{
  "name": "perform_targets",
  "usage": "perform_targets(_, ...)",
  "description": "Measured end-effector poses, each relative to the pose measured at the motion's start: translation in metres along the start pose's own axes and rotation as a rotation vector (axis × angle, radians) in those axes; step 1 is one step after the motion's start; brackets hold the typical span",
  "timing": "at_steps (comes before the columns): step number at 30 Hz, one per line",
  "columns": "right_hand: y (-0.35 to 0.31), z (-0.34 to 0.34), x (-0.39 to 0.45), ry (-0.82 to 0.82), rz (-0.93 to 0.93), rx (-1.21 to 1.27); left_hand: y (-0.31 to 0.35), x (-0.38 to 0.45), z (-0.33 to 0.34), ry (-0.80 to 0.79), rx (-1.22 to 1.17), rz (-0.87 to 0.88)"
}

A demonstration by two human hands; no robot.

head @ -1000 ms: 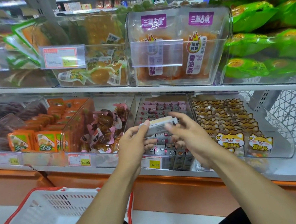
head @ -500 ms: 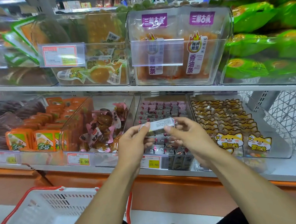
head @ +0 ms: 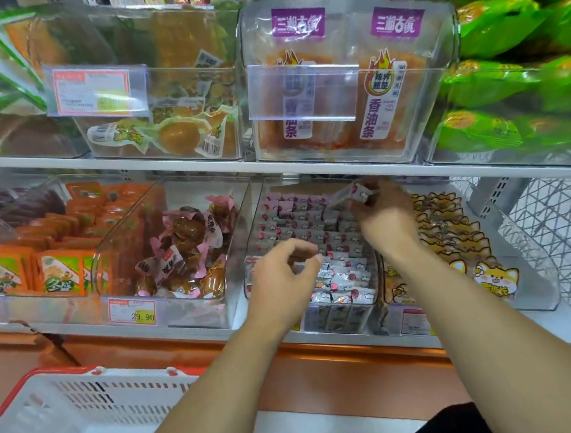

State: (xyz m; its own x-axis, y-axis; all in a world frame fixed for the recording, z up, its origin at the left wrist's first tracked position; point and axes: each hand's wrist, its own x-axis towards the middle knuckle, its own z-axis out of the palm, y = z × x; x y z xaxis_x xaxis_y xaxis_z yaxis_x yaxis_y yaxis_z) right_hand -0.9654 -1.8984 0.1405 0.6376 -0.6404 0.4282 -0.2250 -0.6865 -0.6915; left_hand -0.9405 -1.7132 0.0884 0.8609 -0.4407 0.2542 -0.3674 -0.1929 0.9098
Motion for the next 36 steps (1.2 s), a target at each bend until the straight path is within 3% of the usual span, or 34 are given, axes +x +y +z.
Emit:
perform_targets(4,0.007,0.015,0.015,0.001,0.052,-0.037,-0.004,0.009,0.009,-0.019,0.354,0.103)
perform_targets(7,0.01,0.023,0.02,-0.028,0.024,-0.13,-0.004,0.013,0.015,-0.005,0.481,0.161)
perform_targets(23,0.016,0.03,0.033,-0.323,-0.083,-0.376,-0.009,0.015,0.017,-0.022,0.516,0.181)
perform_targets(27,0.012,0.04,0.029,-0.424,-0.186,-0.764,-0.01,0.014,0.02,-0.024,0.537,0.189)
perform_targets(33,0.015,0.023,0.042,-0.163,-0.093,-0.937,-0.015,0.013,0.02,-0.057,0.559,0.205)
perform_targets(36,0.019,0.018,0.046,-0.198,-0.096,-0.891,-0.018,0.014,0.02,-0.07,0.566,0.208)
